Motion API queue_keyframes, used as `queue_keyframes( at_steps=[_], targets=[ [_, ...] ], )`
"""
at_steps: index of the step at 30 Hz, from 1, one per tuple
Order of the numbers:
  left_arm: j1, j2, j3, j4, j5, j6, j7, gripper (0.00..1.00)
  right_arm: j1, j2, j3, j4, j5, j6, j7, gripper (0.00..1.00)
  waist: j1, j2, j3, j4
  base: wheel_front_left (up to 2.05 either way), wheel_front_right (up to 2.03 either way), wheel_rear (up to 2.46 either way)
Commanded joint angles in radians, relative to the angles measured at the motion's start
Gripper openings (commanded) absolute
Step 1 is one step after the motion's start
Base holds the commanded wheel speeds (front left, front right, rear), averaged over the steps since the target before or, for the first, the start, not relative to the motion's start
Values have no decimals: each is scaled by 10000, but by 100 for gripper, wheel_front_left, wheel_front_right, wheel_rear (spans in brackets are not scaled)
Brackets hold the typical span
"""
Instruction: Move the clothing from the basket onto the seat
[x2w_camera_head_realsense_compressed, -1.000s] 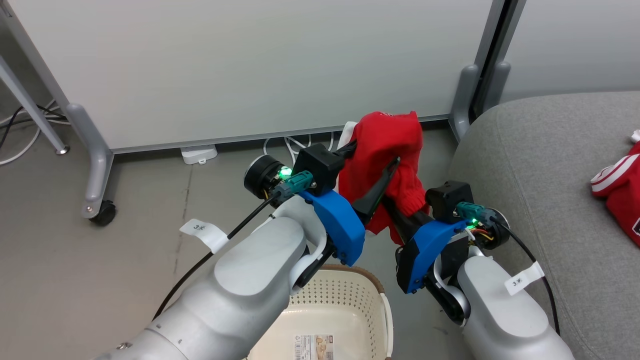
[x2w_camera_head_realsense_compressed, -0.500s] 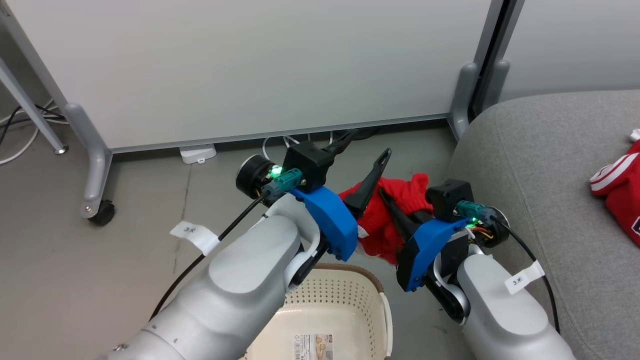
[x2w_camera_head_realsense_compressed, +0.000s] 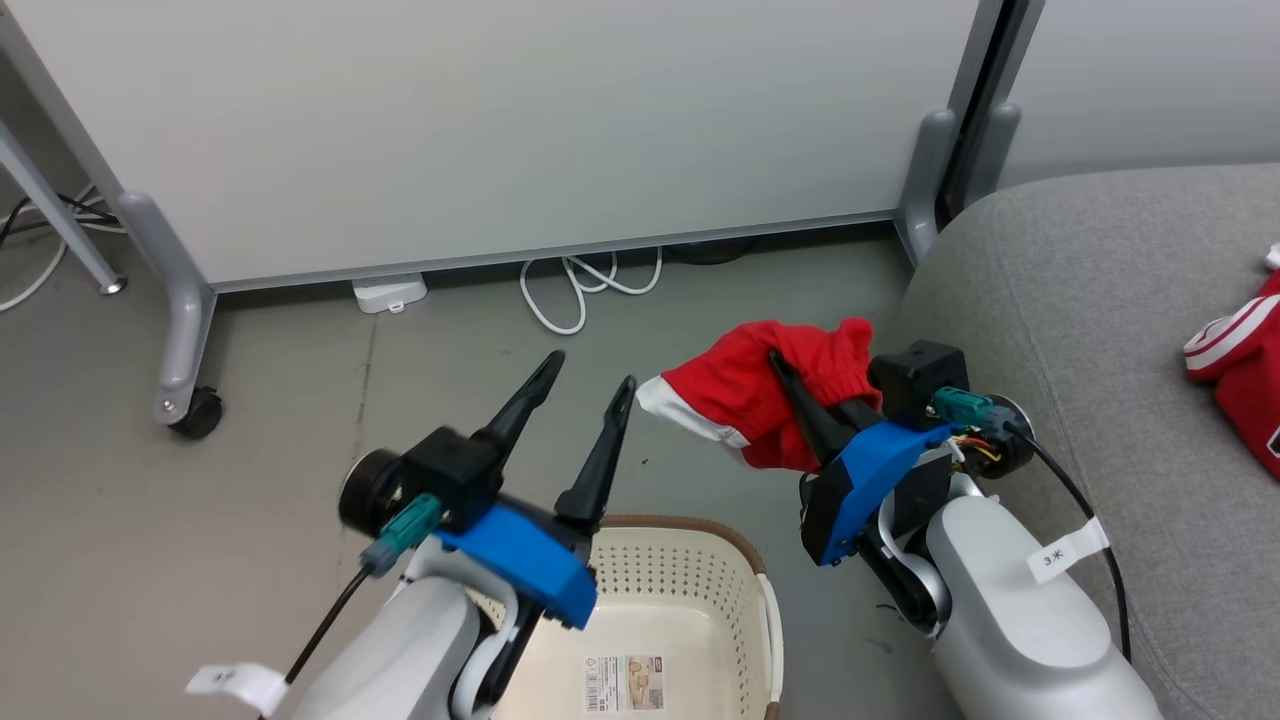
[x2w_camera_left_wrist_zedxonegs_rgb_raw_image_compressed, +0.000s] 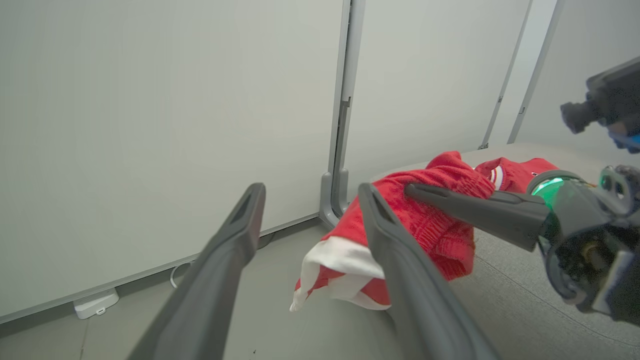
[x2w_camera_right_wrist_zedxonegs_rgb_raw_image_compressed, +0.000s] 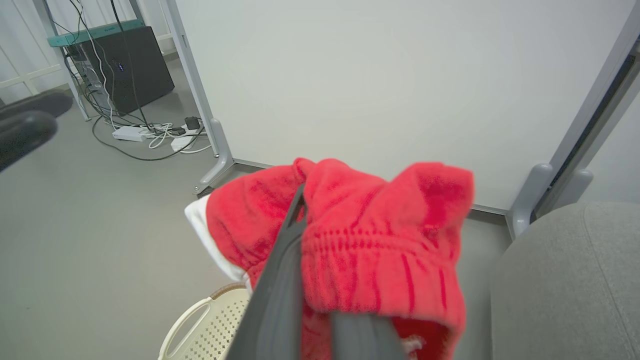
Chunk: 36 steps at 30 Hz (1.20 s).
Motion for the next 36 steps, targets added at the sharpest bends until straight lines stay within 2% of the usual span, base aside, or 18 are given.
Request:
queue_keyframes(
  at_steps=[1, 6, 11, 17, 24, 36],
  targets=[
    [190, 54, 164, -114, 127, -44, -39, 100, 110, -8, -23, -70, -72, 5, 14, 0, 0, 0, 32, -24, 0, 0, 0],
    [1756, 217, 1452, -1093, 1167, -213, -39, 100, 252, -8, -154, -396, -175, 5, 145, 0, 0, 0, 138, -110, 0, 0, 0],
    [2892, 92, 2474, -1548, 1885, -459, -41, 100, 405, -8, -336, -649, -280, 5, 276, 0, 0, 0, 177, -176, 0, 0, 0],
    [3520, -182, 3366, -1692, 2412, -799, -42, 100, 545, -8, -480, -939, -367, 5, 391, 0, 0, 0, 223, -363, 0, 0, 0],
    [3519, -474, 3711, -1719, 2845, -1054, -42, 100, 598, -8, -519, -1219, -343, 5, 432, 0, 0, 0, 339, -1043, 0, 0, 0],
    [3431, -570, 3711, -1794, 3134, -1113, -42, 100, 658, -6, -523, -1428, -173, 5, 335, 0, 0, 0, 651, -3004, 0, 0, 0]
  ],
)
